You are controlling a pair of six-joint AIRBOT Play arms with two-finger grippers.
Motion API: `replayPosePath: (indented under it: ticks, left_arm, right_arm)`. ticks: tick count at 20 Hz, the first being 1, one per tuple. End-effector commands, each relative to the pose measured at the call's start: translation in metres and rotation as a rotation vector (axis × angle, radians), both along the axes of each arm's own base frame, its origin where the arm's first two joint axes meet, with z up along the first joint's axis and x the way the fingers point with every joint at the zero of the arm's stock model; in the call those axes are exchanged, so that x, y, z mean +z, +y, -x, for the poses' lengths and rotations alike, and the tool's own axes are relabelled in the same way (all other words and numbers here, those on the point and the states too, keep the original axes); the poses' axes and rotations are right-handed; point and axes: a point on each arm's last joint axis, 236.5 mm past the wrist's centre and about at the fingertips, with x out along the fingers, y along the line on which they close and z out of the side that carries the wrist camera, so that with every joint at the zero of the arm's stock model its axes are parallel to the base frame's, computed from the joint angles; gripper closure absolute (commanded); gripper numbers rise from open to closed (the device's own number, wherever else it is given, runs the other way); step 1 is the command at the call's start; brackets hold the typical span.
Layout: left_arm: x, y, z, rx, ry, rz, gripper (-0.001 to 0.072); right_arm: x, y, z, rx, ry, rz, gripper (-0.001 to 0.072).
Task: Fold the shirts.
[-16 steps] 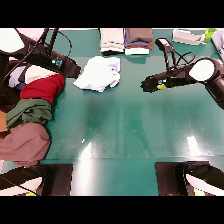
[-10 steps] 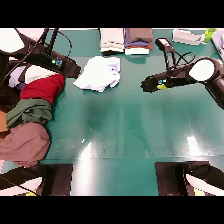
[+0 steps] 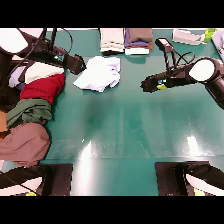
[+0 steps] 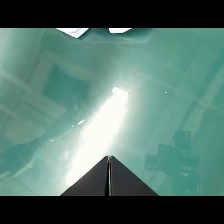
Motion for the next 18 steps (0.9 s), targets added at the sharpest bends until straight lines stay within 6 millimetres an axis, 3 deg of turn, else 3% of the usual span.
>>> replayPosePath:
  ticks: [1, 5, 6, 7, 8, 10, 13, 16, 17, 18]
  left_arm:
    - [-0.043, 0.025, -0.039, 0.124, 0.022, -0.106, 0.0158]
    - [-0.147, 0.044, -0.069, 0.222, 0.264, -0.074, 0.0156]
    - [-0.172, 0.044, -0.073, 0.238, 0.329, -0.038, 0.0123]
    - [-0.193, 0.044, -0.076, 0.252, 0.38, -0.012, -0.0011]
    - [-0.212, 0.042, -0.077, 0.261, 0.425, 0.01, -0.0013]
    - [-0.236, 0.037, -0.083, 0.263, 0.446, 0.03, -0.0013]
    - [-0.238, 0.032, -0.101, 0.282, 0.392, 0.073, 0.0016]
    - [-0.223, 0.031, -0.111, 0.279, 0.353, 0.083, 0.0558]
    - [-0.213, 0.032, -0.114, 0.27, 0.336, 0.075, 0.0682]
    - [-0.198, 0.033, -0.118, 0.264, 0.309, 0.073, 0.0681]
  right_arm:
    - [0.0, 0.001, 0.0, 0.0, 0.002, -0.005, 0.0693]
    - [0.0, 0.001, 0.001, 0.002, 0.005, -0.004, 0.0693]
    - [0.0, 0.001, 0.001, 0.002, 0.005, -0.003, 0.0693]
    - [0.0, 0.001, 0.001, 0.001, 0.005, -0.004, 0.0693]
    - [0.0, 0.001, 0.001, 0.002, 0.005, -0.004, 0.0693]
    - [0.0, 0.001, 0.001, 0.001, 0.005, -0.004, 0.0693]
    - [-0.001, 0.001, 0.002, 0.003, 0.01, -0.002, 0.0693]
    - [-0.003, 0.0, 0.006, 0.01, 0.026, 0.005, 0.0693]
    - [0.0, 0.0, 0.007, 0.015, 0.028, 0.007, 0.0693]
    - [0.006, 0.0, 0.008, 0.02, 0.024, 0.007, 0.0693]
